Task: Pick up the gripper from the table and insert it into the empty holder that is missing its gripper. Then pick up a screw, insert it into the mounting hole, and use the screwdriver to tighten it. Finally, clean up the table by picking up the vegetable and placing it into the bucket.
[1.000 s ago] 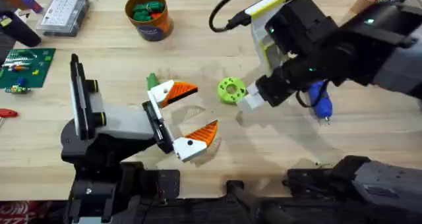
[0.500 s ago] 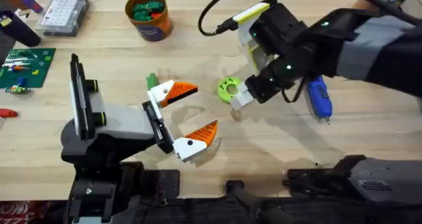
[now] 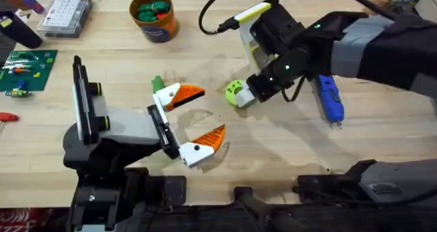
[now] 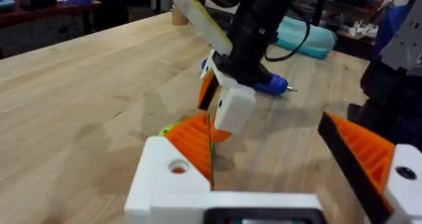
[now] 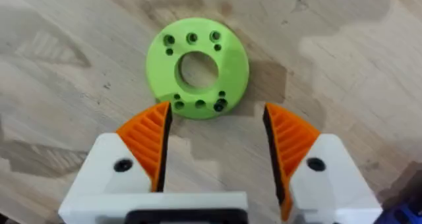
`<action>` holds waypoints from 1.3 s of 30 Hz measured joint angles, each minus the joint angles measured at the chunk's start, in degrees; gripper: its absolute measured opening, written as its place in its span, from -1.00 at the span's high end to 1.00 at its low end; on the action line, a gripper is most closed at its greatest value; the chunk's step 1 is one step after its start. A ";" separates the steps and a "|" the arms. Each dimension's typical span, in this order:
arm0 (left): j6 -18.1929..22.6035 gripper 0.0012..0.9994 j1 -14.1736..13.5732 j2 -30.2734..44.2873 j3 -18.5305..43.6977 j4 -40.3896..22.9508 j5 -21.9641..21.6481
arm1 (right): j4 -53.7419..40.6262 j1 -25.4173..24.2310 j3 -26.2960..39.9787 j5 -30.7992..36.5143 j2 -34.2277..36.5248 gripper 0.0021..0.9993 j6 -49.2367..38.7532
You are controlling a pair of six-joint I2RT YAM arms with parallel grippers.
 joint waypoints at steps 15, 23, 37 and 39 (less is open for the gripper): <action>0.00 -0.99 0.00 0.00 0.00 -0.01 0.00 | 1.79 0.00 0.10 0.00 3.14 -0.16 0.43; 0.00 -0.99 0.00 0.00 0.00 -0.01 0.00 | 1.32 0.00 0.34 0.00 3.23 0.09 0.58; 0.00 -0.99 0.00 0.00 0.00 -0.01 0.00 | 0.08 0.00 2.35 0.00 3.55 0.31 0.61; 0.00 -0.99 0.00 -0.01 0.00 -0.01 0.00 | -0.29 0.00 2.36 0.00 4.24 0.32 0.62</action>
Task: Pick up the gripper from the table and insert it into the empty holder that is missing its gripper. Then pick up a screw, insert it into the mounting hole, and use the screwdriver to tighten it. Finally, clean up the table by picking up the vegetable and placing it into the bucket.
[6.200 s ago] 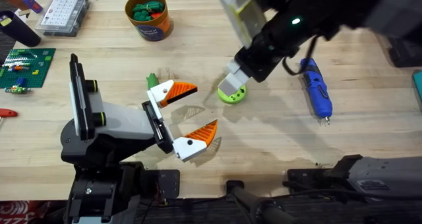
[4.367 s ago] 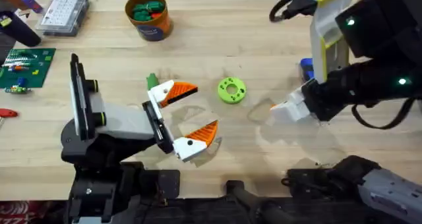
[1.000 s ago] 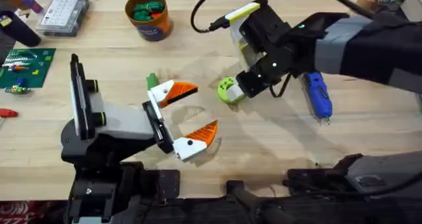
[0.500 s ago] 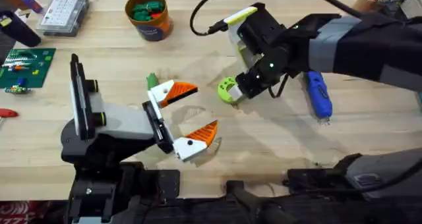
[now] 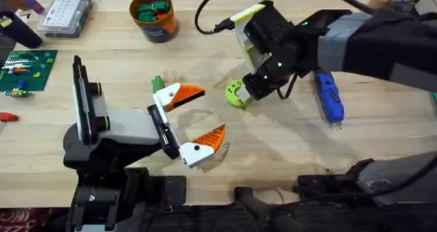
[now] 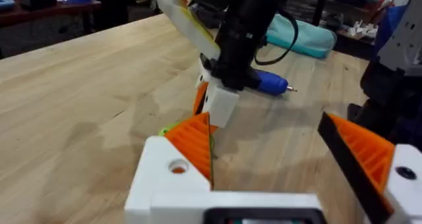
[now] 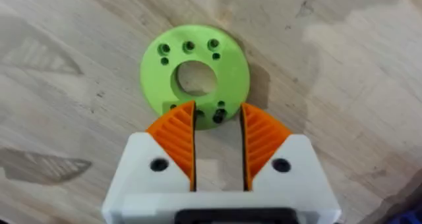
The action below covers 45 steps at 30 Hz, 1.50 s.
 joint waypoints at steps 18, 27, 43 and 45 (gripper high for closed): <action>0.00 -0.99 0.00 0.01 0.00 0.00 -0.01 | -0.37 0.00 0.17 0.01 0.83 0.62 0.17; 0.00 -0.99 0.00 0.01 0.00 -0.01 -0.01 | -0.38 0.00 0.25 0.00 0.83 0.75 0.19; 0.00 -0.99 0.00 0.01 0.00 0.01 0.00 | -2.57 0.90 3.01 0.41 0.83 0.66 0.17; 0.00 -0.99 0.00 0.01 0.00 0.00 -0.01 | -2.65 1.07 3.01 0.55 0.85 0.67 0.18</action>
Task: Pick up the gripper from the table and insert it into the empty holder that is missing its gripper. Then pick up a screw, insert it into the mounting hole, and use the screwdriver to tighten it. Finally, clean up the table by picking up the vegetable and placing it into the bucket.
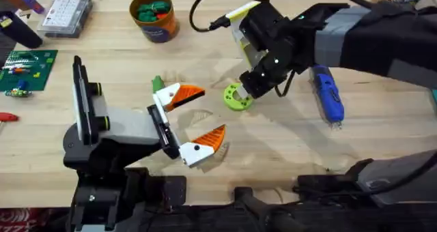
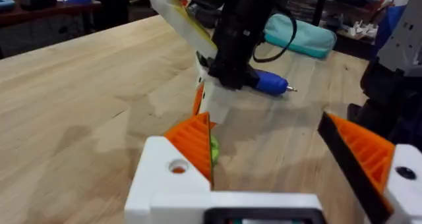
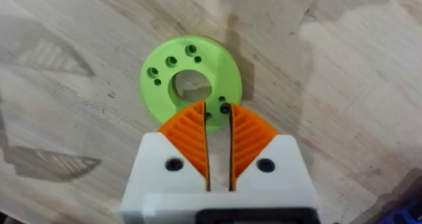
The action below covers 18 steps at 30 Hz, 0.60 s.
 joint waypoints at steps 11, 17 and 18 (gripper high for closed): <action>0.00 -0.99 0.00 0.00 0.00 -0.01 0.01 | -0.07 0.28 0.07 2.71 1.34 0.75 0.00; 0.00 -0.99 0.00 0.00 0.00 0.01 0.00 | 0.42 0.28 0.07 2.97 1.93 0.75 -0.01; 0.00 -0.99 0.00 0.00 0.00 0.00 0.01 | 0.44 0.28 0.07 2.97 1.95 0.74 -0.01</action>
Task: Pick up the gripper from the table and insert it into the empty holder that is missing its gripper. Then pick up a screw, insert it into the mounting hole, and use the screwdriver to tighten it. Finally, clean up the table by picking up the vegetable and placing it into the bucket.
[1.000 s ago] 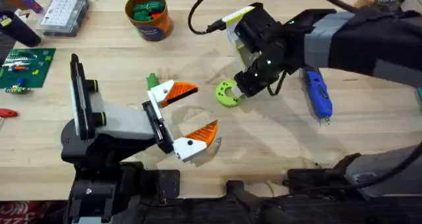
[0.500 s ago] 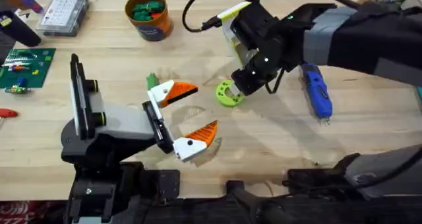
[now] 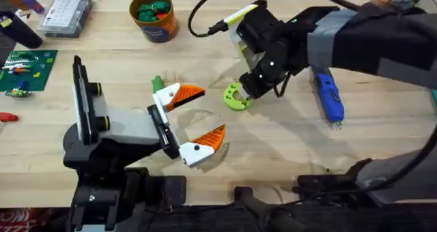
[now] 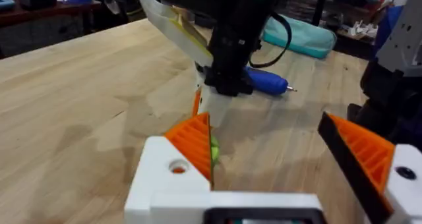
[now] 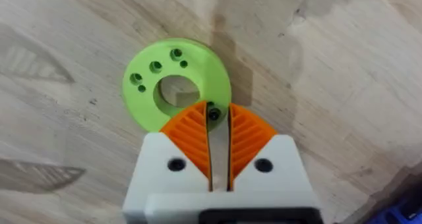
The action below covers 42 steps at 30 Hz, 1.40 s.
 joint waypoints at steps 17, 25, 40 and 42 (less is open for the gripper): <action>0.00 -0.99 0.00 0.00 0.00 -0.01 -0.01 | 0.80 0.90 0.02 0.59 0.00 1.00 0.00; 0.00 -0.99 0.00 0.00 0.00 -0.02 0.02 | -0.49 0.92 0.28 0.55 0.00 1.00 0.00; 0.00 -0.99 0.00 0.00 0.00 -0.02 0.00 | -12.71 0.92 12.42 0.55 -0.13 1.00 0.00; 0.00 -0.99 0.00 0.00 0.00 -0.02 0.02 | -14.66 0.92 14.69 0.57 -0.15 1.00 0.00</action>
